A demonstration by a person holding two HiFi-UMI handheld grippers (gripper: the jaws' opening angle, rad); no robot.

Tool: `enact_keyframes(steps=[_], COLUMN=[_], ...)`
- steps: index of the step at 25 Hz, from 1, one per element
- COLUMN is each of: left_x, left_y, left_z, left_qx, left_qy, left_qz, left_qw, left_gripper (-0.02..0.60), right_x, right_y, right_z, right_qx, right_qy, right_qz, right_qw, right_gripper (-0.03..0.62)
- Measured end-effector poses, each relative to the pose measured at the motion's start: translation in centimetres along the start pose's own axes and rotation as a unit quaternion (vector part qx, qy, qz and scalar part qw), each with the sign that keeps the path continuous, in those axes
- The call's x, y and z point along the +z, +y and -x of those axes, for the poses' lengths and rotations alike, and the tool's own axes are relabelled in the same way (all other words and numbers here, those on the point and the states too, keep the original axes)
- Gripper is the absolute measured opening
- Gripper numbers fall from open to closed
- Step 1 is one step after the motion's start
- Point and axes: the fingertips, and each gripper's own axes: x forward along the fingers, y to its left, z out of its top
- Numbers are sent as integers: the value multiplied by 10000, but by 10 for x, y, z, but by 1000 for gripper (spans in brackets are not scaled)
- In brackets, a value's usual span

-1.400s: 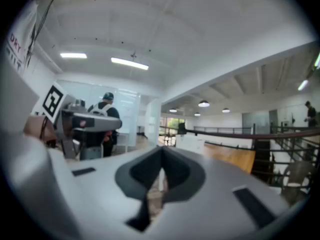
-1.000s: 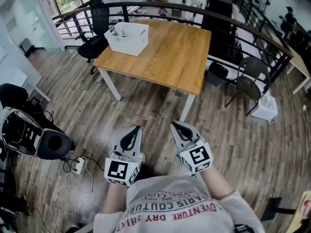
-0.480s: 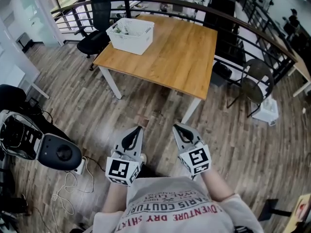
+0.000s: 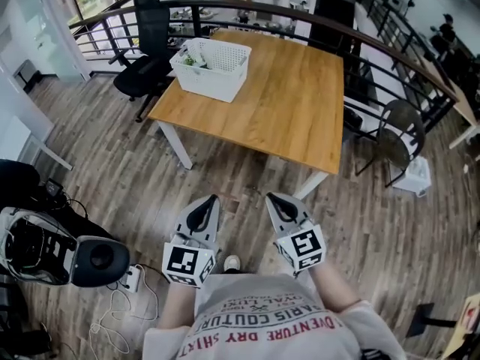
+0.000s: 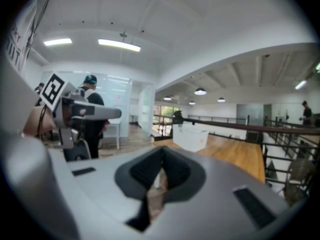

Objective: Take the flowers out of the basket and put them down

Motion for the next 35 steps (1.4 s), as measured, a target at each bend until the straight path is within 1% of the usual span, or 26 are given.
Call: enact_keyframes(steps=[4,9,16,21,24,27,31,35], left_x=[-1,3,-14,-17,-21,-18,-13,-9], left_y=[55,103,156,199,222,251,302,342], left_z=[-8,-9,-23,-55,-83,-117,-164,-213], left_qx=[-13,21,165,361,402,412,525,502], left_qy=[14,53,247,178,232,245,261,278], left_qz=[-2,30,240,351,367,322,237,255], left_qw=[10000,10000,9993,9986,9982,9983,9980,9980], left_gripper=[25,25,25,25,25,25,25,25], right_x=[6,21,24,26,30,37,44,58], right_y=[10,21,29,24,15,-4,-38,-71], right_z=[-48,-93,-153,-210,-247,-292,-360,-414], right_qx=[-108,-156,63,309,454,538,514,493], right_qy=[18,24,169,234,245,230,204,100], right_qz=[-126,-210,-192,-135,-128,-43,-135,-181], right_qw=[9999,9997,9997,9992,9986,9983,9984,9986], right_gripper=[28,28,28,28,28,28,28,28])
